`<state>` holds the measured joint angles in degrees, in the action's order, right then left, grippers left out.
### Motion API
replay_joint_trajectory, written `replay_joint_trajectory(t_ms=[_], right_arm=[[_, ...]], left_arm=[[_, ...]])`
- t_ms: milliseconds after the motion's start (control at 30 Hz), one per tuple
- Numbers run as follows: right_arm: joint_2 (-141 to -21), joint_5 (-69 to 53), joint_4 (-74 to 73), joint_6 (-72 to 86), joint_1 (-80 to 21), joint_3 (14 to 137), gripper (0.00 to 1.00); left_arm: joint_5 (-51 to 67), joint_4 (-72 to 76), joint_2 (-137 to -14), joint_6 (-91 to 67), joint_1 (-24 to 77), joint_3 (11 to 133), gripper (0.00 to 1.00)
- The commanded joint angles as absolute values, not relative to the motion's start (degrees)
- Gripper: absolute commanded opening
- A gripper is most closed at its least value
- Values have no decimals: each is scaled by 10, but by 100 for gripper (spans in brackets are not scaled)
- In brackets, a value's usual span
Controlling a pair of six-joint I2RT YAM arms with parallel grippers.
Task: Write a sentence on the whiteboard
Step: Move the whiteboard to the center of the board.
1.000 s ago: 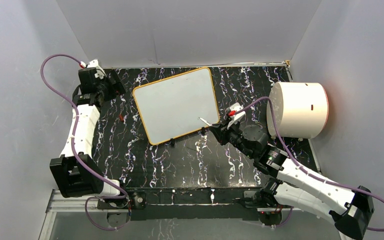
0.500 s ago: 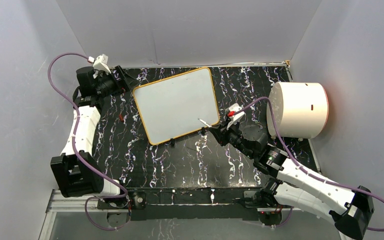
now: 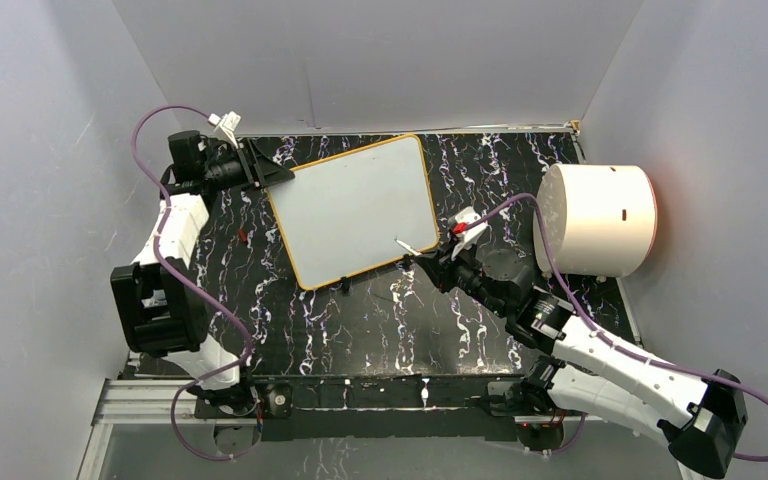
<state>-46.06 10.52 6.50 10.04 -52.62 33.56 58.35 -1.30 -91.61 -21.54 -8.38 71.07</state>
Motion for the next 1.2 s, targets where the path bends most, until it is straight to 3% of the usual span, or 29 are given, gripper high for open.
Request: replay_joint_trajectory(t_ms=[0, 200, 400, 900, 933, 1067, 1167], right_arm=[[-461, 100, 106, 89, -525, 356, 0], [-466, 90, 115, 86, -525, 354, 0], [-465, 77, 121, 75, -525, 350, 0], [-472, 88, 100, 65, -525, 374, 0], [-474, 86, 96, 63, -525, 378, 0], [-477, 82, 83, 61, -525, 390, 0], [-484, 78, 71, 58, -525, 400, 0]], left_arm=[[682, -3, -920, -197, -71, 734, 39], [731, -3, -934, -184, -60, 726, 15], [776, -3, -928, -145, -37, 707, 1], [725, 20, -914, -122, 49, 676, 0], [721, 21, -911, -124, 50, 674, 1], [687, 17, -885, -117, 50, 668, 28], [657, 4, -863, -105, 50, 670, 43]])
